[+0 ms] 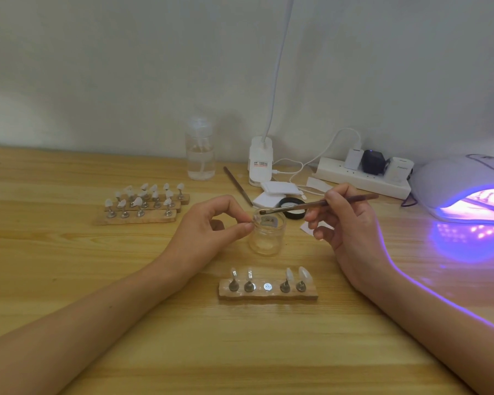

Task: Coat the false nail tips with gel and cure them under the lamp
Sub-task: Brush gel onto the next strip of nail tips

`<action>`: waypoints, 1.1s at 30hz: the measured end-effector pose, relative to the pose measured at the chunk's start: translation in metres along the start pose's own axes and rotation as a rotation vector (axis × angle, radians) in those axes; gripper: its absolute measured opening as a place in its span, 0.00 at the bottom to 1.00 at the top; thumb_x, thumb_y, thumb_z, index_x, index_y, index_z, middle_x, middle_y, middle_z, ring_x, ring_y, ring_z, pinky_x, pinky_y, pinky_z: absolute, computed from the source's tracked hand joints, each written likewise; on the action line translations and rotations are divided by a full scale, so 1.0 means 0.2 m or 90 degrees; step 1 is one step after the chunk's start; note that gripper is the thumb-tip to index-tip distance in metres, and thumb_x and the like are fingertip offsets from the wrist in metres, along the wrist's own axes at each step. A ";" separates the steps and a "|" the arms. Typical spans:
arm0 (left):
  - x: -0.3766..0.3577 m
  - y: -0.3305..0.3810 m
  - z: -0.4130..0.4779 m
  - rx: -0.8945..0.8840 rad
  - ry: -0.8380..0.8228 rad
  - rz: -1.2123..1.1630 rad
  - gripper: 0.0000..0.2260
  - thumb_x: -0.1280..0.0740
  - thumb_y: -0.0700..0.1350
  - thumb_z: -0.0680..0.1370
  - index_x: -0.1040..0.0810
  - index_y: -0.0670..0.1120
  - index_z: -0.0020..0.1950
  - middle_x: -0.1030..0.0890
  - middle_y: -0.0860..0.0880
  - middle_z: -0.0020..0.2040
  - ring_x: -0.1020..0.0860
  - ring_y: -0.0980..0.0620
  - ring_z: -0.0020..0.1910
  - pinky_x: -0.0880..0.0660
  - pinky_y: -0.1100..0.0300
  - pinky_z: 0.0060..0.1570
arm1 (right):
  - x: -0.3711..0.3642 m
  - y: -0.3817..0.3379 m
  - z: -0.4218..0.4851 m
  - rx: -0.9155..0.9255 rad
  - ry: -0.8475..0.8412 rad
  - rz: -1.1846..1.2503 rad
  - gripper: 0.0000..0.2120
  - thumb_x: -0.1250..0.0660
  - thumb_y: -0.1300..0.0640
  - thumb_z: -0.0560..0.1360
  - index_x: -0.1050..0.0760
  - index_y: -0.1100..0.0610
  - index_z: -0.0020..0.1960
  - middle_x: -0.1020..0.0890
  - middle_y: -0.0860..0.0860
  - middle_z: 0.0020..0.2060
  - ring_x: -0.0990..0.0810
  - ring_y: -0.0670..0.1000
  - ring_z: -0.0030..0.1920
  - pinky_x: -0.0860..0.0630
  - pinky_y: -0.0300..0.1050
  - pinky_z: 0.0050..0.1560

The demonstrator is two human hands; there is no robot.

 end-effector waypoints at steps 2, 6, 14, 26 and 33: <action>0.00 0.00 0.00 0.003 0.002 -0.001 0.05 0.25 0.43 0.74 0.20 0.48 0.40 0.17 0.56 0.44 0.30 0.50 0.34 0.30 0.63 0.37 | -0.02 0.00 0.00 0.004 -0.020 -0.008 0.08 0.37 0.53 0.78 0.30 0.56 0.44 0.18 0.56 0.33 0.20 0.51 0.33 0.25 0.39 0.29; 0.00 0.00 0.00 0.004 0.000 0.003 0.05 0.26 0.44 0.74 0.20 0.49 0.40 0.17 0.55 0.45 0.29 0.50 0.34 0.29 0.61 0.38 | 0.01 0.02 0.00 -0.016 0.006 -0.037 0.08 0.39 0.58 0.81 0.30 0.57 0.44 0.18 0.55 0.33 0.20 0.50 0.33 0.26 0.39 0.28; 0.00 0.00 0.00 -0.002 -0.003 -0.003 0.05 0.26 0.42 0.74 0.20 0.46 0.41 0.18 0.56 0.44 0.33 0.53 0.30 0.32 0.67 0.33 | -0.02 0.01 -0.01 -0.005 -0.023 -0.036 0.07 0.37 0.56 0.80 0.30 0.57 0.44 0.18 0.55 0.33 0.20 0.50 0.33 0.25 0.39 0.29; 0.00 -0.01 0.01 -0.014 -0.002 0.001 0.07 0.26 0.42 0.74 0.21 0.51 0.40 0.17 0.55 0.45 0.34 0.57 0.27 0.33 0.68 0.31 | 0.00 0.02 0.00 -0.011 -0.001 -0.042 0.08 0.39 0.57 0.81 0.30 0.56 0.44 0.18 0.55 0.33 0.20 0.51 0.33 0.25 0.40 0.29; 0.00 -0.01 0.01 -0.013 0.001 0.002 0.07 0.26 0.41 0.74 0.21 0.50 0.40 0.18 0.55 0.45 0.35 0.58 0.26 0.34 0.69 0.30 | -0.02 0.01 0.00 -0.005 -0.021 -0.016 0.07 0.39 0.56 0.81 0.29 0.56 0.44 0.18 0.55 0.33 0.20 0.51 0.33 0.25 0.40 0.29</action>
Point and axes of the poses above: each hand's wrist, its own z-axis towards the middle knuckle, its own x-axis out of the back of the hand, y = z × x, the point moved 9 cm from there along z, towards the middle knuckle
